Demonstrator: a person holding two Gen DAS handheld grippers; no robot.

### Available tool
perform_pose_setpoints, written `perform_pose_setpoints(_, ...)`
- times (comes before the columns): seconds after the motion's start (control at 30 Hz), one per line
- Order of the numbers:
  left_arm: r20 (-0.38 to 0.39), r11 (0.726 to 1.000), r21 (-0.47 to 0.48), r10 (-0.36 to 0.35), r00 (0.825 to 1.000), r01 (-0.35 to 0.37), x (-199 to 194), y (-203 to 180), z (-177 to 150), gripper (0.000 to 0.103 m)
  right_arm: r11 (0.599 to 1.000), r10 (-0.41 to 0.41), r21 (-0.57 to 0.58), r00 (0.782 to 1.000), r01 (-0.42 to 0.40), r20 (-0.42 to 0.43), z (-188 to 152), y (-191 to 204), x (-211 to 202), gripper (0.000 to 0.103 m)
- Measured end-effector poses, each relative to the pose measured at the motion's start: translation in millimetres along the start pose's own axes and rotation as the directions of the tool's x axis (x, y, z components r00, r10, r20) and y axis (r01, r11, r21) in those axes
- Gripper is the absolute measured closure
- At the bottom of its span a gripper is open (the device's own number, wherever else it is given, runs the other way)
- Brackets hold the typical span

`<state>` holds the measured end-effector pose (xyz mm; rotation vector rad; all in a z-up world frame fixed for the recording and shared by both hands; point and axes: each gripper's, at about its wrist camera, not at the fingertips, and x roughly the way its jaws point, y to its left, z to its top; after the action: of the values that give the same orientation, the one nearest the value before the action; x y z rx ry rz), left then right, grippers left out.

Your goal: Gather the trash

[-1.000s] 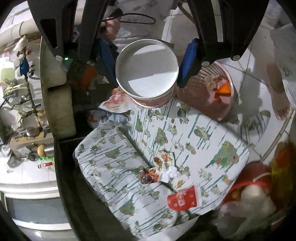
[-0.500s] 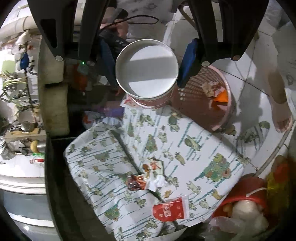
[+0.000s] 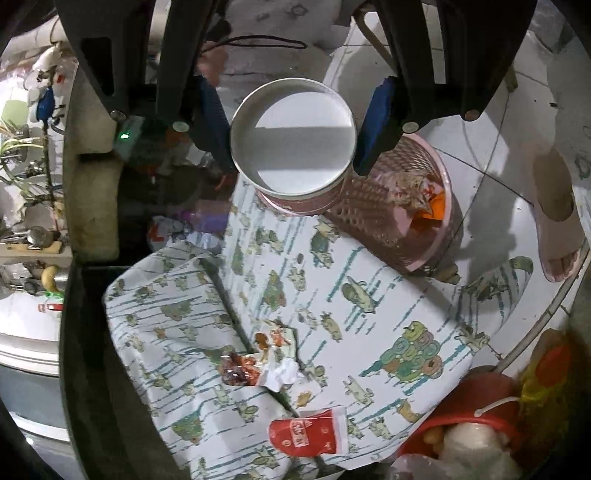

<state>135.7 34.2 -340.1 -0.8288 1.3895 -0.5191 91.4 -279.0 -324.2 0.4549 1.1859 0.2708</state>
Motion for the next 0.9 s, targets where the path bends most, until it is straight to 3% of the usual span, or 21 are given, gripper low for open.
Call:
perform_pose_setpoints(0.2, -0.027, 0.994, 0.023, 0.112, 0.993, -0.111, 34, -1, 8, 0.037, 0.998, -0.059, 0.01, 0.998, 0.059, 0.024, 11, -4, -11, 0.044)
perform_pose_setpoints(0.3, -0.067, 0.99, 0.047, 0.136, 0.988, -0.133, 54, -4, 7, 0.037, 0.997, -0.081, 0.012, 0.996, 0.081, 0.033, 18, -9, -14, 0.043)
perform_pose_setpoints(0.4, -0.104, 0.977, 0.077, 0.206, 0.973, -0.199, 73, -9, 7, 0.035, 0.996, -0.084, 0.027, 0.996, 0.083, 0.029, 24, -14, -16, 0.043)
perform_pose_setpoints(0.5, -0.049, 0.942, 0.168, 0.303, 0.952, -0.291, 79, -22, 5, 0.03, 0.994, -0.104, 0.03, 0.994, 0.103, 0.037, 27, -16, -19, 0.043)
perform_pose_setpoints(0.57, 0.001, 0.922, 0.215, 0.33, 0.944, -0.322, 77, -31, 4, 0.022, 0.993, -0.121, 0.018, 0.991, 0.121, 0.047, 28, -15, -21, 0.043)
perform_pose_setpoints(0.7, 0.105, 0.875, 0.276, 0.384, 0.918, -0.397, 70, -48, 0, 0.022, 0.994, -0.107, 0.023, 0.993, 0.106, 0.044, 29, -14, -21, 0.043)
perform_pose_setpoints(0.9, 0.171, 0.861, 0.272, 0.396, 0.902, -0.429, 57, -55, -3, 0.022, 0.992, -0.123, 0.026, 0.99, 0.122, 0.071, 28, -12, -19, 0.043)
